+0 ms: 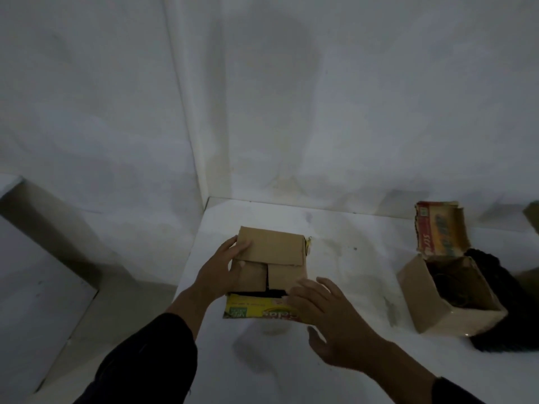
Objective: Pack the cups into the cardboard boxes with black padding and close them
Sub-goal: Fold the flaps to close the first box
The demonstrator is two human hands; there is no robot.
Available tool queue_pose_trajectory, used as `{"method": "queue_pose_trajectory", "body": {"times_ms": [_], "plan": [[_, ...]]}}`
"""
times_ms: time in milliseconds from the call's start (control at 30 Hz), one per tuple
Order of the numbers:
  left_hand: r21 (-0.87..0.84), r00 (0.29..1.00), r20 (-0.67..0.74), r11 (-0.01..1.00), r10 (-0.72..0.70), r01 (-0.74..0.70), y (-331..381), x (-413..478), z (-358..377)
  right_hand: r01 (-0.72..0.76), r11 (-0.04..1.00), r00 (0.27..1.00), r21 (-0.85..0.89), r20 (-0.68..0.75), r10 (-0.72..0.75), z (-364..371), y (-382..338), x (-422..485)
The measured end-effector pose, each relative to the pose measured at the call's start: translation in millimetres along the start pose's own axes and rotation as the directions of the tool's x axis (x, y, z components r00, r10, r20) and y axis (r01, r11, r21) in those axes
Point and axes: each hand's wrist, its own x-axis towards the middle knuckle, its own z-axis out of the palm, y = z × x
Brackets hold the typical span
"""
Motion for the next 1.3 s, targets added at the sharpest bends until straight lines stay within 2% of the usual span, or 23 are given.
{"method": "queue_pose_trajectory", "body": {"times_ms": [67, 233, 333, 400, 467, 533, 600, 667, 733, 767, 833, 900, 967, 1033, 1300], "plan": [[0.014, 1.0, 0.002, 1.0, -0.006, 0.006, 0, -1, 0, 0.006, 0.995, 0.995, -0.1, -0.102, -0.016, 15, -5, 7], [-0.013, 0.998, 0.049, 0.999, -0.031, 0.032, 5, -3, -4, -0.008, 0.992, 0.905, -0.126, -0.424, -0.047, 19, -7, 34], [-0.029, 0.998, 0.062, 0.999, -0.019, 0.021, -1, -1, -2, -0.051, 0.998, 0.845, -0.022, -0.534, 0.032, 9, -1, 54], [-0.127, 0.998, 0.043, 0.991, -0.045, 0.051, -1, 0, 0, -0.092, 0.989, 0.814, 0.115, -0.563, 0.141, 1, 3, 69], [-0.255, 0.991, 0.05, 0.958, -0.124, 0.133, 9, -1, -1, -0.147, 0.957, 0.795, 0.25, -0.546, 0.264, -2, 10, 83], [-0.253, 0.991, 0.026, 0.958, -0.134, 0.136, 16, 2, -1, -0.198, 0.908, 0.794, 0.369, -0.483, 0.37, 1, 19, 94], [-0.222, 0.994, 0.016, 0.969, -0.109, 0.109, 24, 2, -1, -0.267, 0.817, 0.803, 0.512, -0.35, 0.482, 5, 29, 103], [-0.192, 0.997, 0.008, 0.978, -0.081, 0.081, 26, 4, -2, -0.392, 0.729, 0.784, 0.561, -0.211, 0.584, 9, 36, 110], [-0.25, 0.997, -0.006, 0.965, -0.082, 0.078, 26, 3, -2, -0.493, 0.692, 0.755, 0.526, -0.136, 0.642, 14, 43, 115], [-0.346, 0.989, 0.033, 0.927, -0.143, 0.146, 28, 2, -3, -0.539, 0.7, 0.751, 0.468, -0.109, 0.652, 17, 46, 118], [-0.406, 0.981, 0.063, 0.893, -0.183, 0.192, 22, -2, -6, -0.587, 0.702, 0.751, 0.403, -0.053, 0.658, 27, 52, 120], [-0.383, 0.978, 0.095, 0.9, -0.184, 0.206, 14, -5, -5, -0.618, 0.691, 0.741, 0.376, -0.015, 0.671, 35, 54, 122], [-0.282, 0.983, 0.108, 0.943, -0.151, 0.176, 9, -7, -4, -0.641, 0.686, 0.729, 0.344, -0.005, 0.684, 38, 54, 122], [-0.206, 0.99, 0.073, 0.969, -0.122, 0.135, 4, -7, -3, -0.647, 0.686, 0.726, 0.334, -0.005, 0.687, 40, 55, 124], [-0.174, 0.995, 0.037, 0.98, -0.091, 0.096, 8, -8, -3, -0.684, 0.602, 0.647, 0.412, -0.039, 0.762, 39, 65, 138]]}}
